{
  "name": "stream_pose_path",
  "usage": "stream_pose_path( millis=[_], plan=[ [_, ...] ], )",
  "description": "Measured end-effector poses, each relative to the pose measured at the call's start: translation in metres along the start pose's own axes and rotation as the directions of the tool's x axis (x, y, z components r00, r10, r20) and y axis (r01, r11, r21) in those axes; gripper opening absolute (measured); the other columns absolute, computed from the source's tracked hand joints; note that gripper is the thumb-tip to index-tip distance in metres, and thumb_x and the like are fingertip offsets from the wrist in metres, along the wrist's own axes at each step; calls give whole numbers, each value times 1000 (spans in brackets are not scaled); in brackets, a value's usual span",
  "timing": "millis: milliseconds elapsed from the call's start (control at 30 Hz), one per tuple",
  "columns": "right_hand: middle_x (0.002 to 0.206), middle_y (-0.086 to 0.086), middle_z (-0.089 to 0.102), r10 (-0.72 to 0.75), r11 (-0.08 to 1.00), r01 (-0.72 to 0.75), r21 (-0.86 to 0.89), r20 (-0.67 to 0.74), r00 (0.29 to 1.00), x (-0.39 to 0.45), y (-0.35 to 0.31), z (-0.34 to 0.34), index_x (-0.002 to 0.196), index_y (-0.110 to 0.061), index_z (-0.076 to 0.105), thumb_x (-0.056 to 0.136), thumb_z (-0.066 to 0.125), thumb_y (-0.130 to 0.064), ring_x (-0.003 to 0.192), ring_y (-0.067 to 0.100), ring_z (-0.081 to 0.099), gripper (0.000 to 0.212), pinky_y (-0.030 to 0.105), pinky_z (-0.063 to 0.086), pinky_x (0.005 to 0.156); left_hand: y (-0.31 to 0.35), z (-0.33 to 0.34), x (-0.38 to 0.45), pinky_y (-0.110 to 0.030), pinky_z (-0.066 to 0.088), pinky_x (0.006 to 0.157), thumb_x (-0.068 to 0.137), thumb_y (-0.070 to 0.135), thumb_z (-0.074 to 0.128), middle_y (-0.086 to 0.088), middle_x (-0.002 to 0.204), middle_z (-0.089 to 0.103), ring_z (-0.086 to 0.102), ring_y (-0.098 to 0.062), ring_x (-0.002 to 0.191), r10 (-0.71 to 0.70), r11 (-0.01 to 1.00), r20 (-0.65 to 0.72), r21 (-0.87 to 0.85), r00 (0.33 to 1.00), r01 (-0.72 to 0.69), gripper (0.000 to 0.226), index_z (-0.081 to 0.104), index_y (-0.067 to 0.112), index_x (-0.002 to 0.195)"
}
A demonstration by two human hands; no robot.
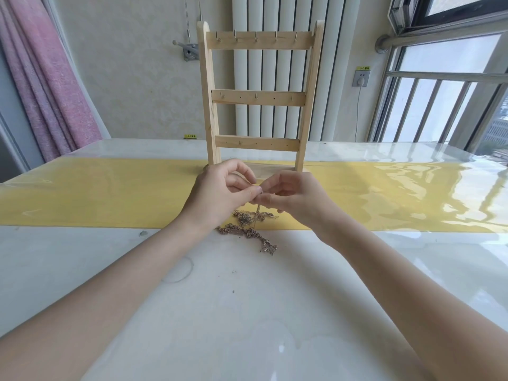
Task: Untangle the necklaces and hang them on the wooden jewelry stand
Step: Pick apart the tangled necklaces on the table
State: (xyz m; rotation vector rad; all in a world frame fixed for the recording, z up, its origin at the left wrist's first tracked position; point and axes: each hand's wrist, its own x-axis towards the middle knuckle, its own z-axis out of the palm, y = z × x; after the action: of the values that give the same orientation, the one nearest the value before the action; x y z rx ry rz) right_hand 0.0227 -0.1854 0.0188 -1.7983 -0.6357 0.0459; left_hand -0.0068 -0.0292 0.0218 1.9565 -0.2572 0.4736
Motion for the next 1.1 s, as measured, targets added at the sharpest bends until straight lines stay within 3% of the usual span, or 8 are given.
stream_pose_path(
  millis=[133,200,400,567,733,967,1100],
  plan=[
    [65,-8,65,-156,960,140,-243,-46,987,3,3,1,81,-2,73,81,70,1,53,-8,56,3,8,42,59,0,1,-3,-11,48,60,79,5,71,7,63,69,64,-2,58,52,995,-6,88,999,-51,22,55,19,74],
    [61,-11,62,-169,947,151,-285,-42,985,3,2,-2,80,-2,74,81,69,1,51,-7,55,6,7,40,56,-1,1,-3,-13,50,64,80,4,71,7,63,69,65,-3,59,41,995,8,89,999,-41,22,55,19,75],
    [77,4,65,67,995,-68,66,16,998,1,3,-9,79,-7,66,90,61,-5,68,11,57,13,20,44,60,1,-2,1,-13,46,58,83,2,66,7,62,67,60,-2,59,-32,998,84,-42,996,36,18,56,16,80],
    [83,7,63,131,943,-164,291,130,983,0,1,-13,82,-5,64,93,56,-6,64,10,58,14,19,45,59,8,-1,-1,-12,46,55,87,-1,59,6,63,63,55,1,55,-68,984,111,-155,992,85,14,60,11,81],
    [74,4,62,141,928,-179,327,139,980,1,1,-12,80,-4,65,93,55,-6,61,9,56,16,19,45,58,6,-1,-1,-13,46,55,87,-1,60,11,59,63,55,0,57,-50,991,126,-115,991,64,17,62,13,78],
    [71,3,61,189,923,-213,321,105,976,0,-1,-9,79,-3,65,91,57,-5,59,10,55,14,18,45,55,2,-1,0,-12,46,64,80,10,71,5,71,65,55,-2,64,52,996,37,74,998,-55,15,65,19,71],
    [68,3,61,190,943,-200,266,63,980,-1,-1,-6,78,-1,64,90,58,-3,61,11,53,13,17,45,54,2,1,1,-8,42,57,77,12,75,8,63,63,53,2,55,23,996,20,80,1000,-24,15,65,17,67]
  ],
)
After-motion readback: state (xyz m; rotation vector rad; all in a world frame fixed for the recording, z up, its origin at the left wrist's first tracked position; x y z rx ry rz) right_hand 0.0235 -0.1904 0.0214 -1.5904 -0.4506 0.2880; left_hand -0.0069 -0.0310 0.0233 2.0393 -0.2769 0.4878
